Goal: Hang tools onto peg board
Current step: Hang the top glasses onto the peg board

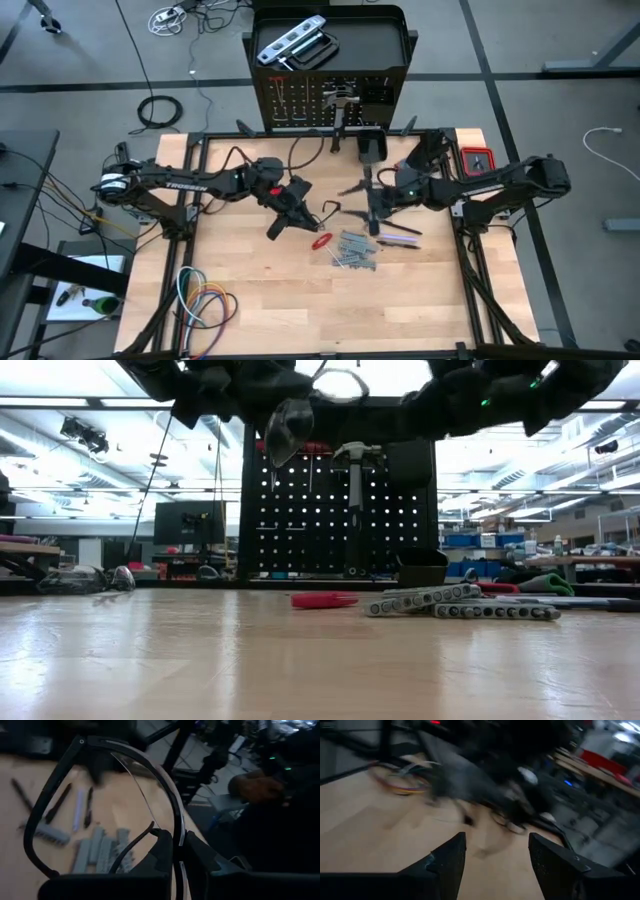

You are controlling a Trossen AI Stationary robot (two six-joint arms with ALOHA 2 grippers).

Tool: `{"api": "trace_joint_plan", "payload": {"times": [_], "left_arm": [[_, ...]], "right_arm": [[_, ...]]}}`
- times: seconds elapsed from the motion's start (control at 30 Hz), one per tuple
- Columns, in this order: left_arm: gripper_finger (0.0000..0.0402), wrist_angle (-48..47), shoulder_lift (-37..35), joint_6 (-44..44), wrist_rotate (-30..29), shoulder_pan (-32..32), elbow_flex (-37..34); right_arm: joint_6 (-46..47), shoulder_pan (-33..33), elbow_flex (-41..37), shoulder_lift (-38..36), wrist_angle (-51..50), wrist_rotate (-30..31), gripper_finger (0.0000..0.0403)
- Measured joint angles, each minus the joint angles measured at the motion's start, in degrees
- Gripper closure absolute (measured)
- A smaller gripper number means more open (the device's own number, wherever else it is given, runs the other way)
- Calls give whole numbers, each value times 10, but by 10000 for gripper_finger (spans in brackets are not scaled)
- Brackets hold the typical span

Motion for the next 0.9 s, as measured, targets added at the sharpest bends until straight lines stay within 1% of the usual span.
{"api": "trace_joint_plan", "payload": {"times": [0.17,0.27,0.33,0.4,0.47,0.7,0.83,0.9], "left_arm": [[373,6,0,-3,-3,2,0],[373,6,0,-18,1,2,0],[373,5,0,-26,11,2,0],[372,6,0,-37,19,2,0],[372,5,0,-48,26,2,0],[372,4,0,-70,44,2,0],[372,-4,0,-78,46,2,0],[372,-2,0,-77,48,2,0]], "right_arm": [[-36,26,0,-3,-16,6,184],[-59,28,0,4,-15,57,185],[-74,26,0,4,-16,72,187],[-87,25,1,4,-18,69,191],[-104,26,14,4,-45,65,194],[-140,30,106,18,-170,63,202],[-158,37,148,34,-217,25,206],[-171,43,158,46,-216,17,211]]}}
